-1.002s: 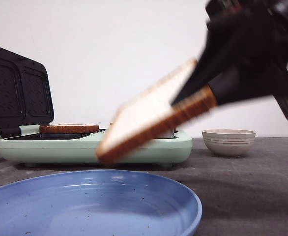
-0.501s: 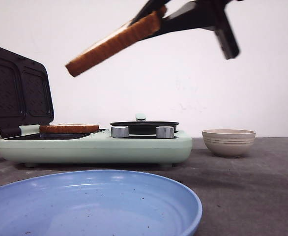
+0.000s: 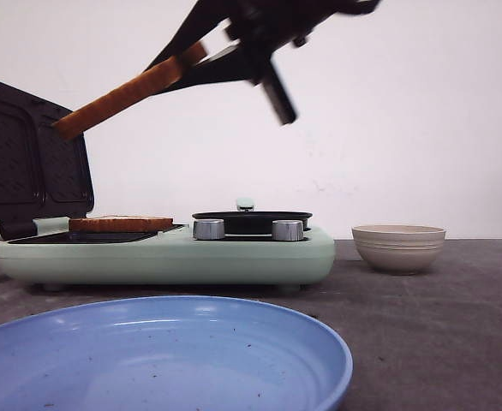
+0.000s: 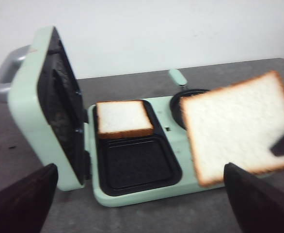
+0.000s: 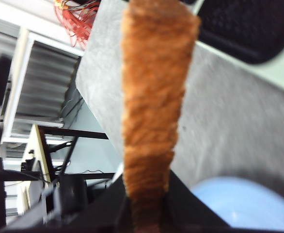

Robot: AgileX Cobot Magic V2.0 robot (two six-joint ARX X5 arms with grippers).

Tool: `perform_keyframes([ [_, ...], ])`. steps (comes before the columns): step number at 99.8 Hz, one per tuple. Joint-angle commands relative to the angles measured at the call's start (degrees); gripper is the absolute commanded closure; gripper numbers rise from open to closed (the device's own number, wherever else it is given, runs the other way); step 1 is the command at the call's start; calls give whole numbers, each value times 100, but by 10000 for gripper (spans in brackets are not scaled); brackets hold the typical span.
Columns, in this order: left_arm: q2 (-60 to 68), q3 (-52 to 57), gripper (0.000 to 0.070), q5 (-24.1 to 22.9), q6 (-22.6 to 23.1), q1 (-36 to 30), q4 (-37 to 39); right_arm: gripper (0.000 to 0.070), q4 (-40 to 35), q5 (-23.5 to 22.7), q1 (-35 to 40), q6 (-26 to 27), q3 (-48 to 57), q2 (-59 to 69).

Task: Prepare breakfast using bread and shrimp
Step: 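Lift the bread with the right gripper and carry it to the grill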

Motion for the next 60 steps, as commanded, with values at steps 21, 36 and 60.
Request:
perform_keyframes([
  [21, -20, 42, 22, -11, 96, 260, 92, 700, 15, -262, 2, -83, 1366, 1285],
  [36, -33, 42, 22, -17, 114, 437, 96, 700, -103, -339, -2, -83, 2057, 1928],
  [60, -33, 42, 22, -315, 105, 588, 251, 700, -127, -409, -2, -37, 2605, 2553],
])
